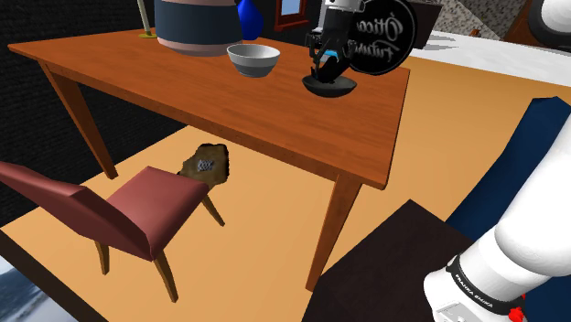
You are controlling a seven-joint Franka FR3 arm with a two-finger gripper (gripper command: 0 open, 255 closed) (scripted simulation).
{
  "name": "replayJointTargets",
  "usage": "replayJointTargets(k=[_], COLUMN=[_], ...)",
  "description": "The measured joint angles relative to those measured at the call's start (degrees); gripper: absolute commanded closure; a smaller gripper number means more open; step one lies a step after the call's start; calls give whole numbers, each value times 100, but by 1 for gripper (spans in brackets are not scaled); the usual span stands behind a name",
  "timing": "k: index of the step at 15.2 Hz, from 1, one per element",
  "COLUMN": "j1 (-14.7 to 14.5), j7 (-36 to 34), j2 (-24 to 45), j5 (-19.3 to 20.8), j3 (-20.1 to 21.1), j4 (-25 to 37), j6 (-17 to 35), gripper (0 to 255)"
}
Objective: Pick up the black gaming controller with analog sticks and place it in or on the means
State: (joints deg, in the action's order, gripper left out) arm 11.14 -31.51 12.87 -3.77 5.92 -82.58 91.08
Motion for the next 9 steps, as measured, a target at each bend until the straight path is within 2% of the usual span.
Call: replayJointTargets(k=[4,5,9], j1=[1,1,1], j7=[3,3,3], j2=[-1,0,0], j5=[0,0,0], j3=[-1,-1,-1], j4=[-10,-10,-10], j6=[13,13,13], gripper=[255,0,0])
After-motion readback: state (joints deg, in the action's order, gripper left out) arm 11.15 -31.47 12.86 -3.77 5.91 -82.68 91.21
